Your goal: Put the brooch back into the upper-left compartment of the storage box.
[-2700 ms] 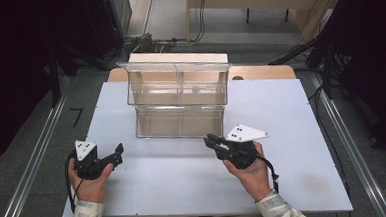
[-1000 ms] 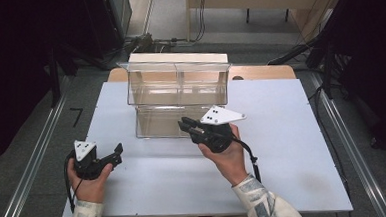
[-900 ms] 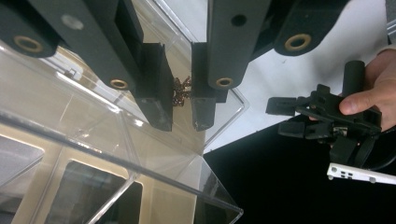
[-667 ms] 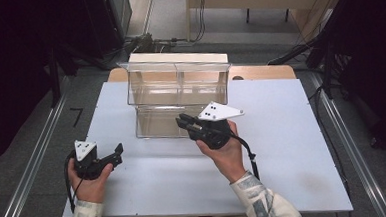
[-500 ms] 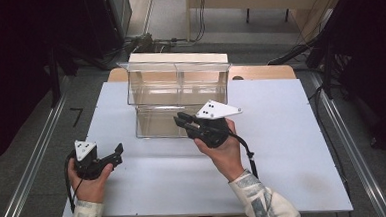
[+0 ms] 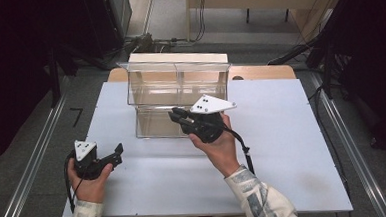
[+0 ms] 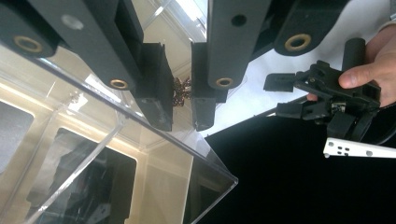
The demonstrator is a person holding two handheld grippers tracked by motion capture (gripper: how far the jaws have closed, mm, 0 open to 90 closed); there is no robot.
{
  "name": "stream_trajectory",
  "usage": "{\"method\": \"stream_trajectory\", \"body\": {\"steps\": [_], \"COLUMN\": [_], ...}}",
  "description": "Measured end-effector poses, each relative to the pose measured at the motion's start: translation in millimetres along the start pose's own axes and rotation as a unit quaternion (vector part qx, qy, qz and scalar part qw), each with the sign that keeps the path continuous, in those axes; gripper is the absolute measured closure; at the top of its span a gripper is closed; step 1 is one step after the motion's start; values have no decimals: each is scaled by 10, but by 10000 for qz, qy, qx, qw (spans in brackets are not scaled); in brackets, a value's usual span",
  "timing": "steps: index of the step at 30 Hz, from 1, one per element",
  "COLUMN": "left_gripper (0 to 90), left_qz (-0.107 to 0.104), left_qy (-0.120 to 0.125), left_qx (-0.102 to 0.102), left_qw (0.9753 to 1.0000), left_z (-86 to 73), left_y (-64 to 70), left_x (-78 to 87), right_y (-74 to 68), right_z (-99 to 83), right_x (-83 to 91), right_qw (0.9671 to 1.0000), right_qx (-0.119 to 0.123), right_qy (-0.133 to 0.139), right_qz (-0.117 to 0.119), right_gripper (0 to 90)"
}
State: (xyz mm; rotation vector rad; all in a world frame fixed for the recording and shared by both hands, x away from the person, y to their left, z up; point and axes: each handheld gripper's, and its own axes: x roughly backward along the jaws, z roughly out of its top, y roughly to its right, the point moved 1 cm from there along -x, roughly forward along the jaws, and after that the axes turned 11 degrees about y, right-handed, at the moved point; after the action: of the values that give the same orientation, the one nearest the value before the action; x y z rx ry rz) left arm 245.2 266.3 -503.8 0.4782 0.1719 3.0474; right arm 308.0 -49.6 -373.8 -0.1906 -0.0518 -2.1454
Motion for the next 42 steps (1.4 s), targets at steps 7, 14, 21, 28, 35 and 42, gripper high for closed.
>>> {"method": "stream_trajectory", "body": {"steps": [7,14,21,28,35,42], "left_gripper": [104,104,114,114,114,114], "left_qz": [4,9,8,2,-2,7], "left_qy": [15,7,30,31,32,44], "left_qx": [15,6,5,2,0,8], "left_qw": [10000,10000,10000,10000,10000,10000], "left_z": [1,4,7,8,7,8], "left_y": [1,-2,-8,-9,-8,-12], "left_x": [2,3,5,7,6,6], "right_y": [17,47,48,74,100,119], "right_z": [47,108,166,206,241,256], "right_x": [-53,-114,-177,-226,-274,-313], "right_qw": [10000,10000,10000,9999,9998,9997], "right_qx": [16,5,9,-7,-18,-2], "right_qy": [24,68,86,114,85,41], "right_qz": [6,-17,-22,-89,-169,-234], "right_gripper": [771,771,770,771,771,770]}}
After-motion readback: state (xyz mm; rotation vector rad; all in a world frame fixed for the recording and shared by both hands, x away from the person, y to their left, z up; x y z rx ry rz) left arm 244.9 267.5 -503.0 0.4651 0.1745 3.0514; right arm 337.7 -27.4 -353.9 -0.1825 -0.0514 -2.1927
